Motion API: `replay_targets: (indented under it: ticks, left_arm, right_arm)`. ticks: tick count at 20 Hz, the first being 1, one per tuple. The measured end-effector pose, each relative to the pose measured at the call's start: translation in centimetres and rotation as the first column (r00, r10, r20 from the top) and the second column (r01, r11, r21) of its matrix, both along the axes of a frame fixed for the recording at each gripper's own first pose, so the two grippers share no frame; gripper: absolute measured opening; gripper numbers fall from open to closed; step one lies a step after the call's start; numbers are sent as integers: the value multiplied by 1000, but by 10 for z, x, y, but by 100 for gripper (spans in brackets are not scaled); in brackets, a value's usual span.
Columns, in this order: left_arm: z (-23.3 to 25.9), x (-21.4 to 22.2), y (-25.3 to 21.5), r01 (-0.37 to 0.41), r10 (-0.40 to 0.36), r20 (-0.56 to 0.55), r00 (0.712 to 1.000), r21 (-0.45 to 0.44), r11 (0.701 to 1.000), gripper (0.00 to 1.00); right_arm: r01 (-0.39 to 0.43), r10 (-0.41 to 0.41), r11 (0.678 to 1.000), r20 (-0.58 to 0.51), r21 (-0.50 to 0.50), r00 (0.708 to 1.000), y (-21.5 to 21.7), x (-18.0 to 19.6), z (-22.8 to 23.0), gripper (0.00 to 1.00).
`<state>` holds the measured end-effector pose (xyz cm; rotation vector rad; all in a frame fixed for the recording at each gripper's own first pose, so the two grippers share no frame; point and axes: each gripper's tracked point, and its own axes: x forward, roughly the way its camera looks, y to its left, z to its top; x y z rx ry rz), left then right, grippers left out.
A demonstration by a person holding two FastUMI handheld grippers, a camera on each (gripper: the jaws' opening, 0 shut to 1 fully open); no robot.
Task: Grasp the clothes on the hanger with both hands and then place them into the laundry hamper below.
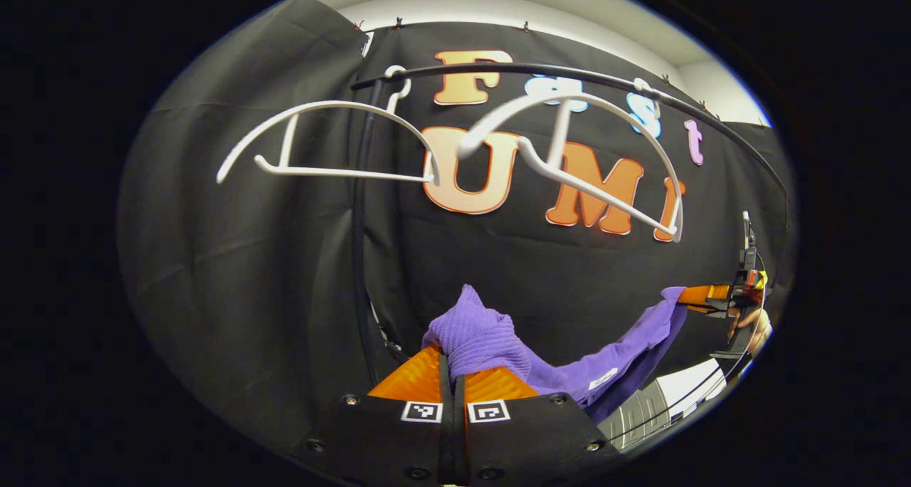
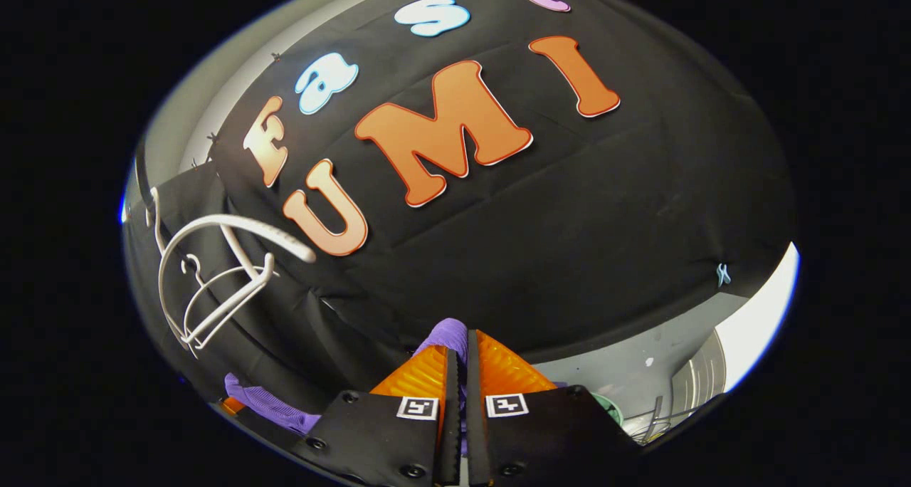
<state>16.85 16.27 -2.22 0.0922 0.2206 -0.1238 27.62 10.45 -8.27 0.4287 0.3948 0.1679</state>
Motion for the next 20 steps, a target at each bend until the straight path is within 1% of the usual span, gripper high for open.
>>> replay_targets:
  ticks: [6, 9, 12, 15, 18, 20]
  left_arm:
    - [-24, 0, -68, 121, -121, -48, 992, 1, 993, 0]
    - [-36, -2, -105, 185, -185, -65, 981, -8, 983, 0]
    - [-52, 1, -140, 244, -244, -93, 965, -14, 970, 0]
    - [-78, -2, -171, 292, -292, -146, 945, -26, 956, 0]
    - [-111, 5, -192, 318, -314, -217, 924, -18, 948, 0]
    - [-141, 4, -202, 334, -322, -280, 904, -6, 942, 0]
  right_arm:
    - [-10, 10, 999, -20, -40, 1000, 6, -47, -24, 11]
    - [3, -5, 997, -29, -73, 1000, 2, -60, -35, 11]
    - [9, -14, 995, -50, -101, 999, 4, -75, -49, 11]
    - [15, -25, 990, -74, -138, 997, 7, -87, -67, 11]
    - [18, -38, 984, -110, -175, 993, 5, -91, -89, 11]
    - [28, -55, 983, -142, -182, 988, 3, -94, -104, 11]
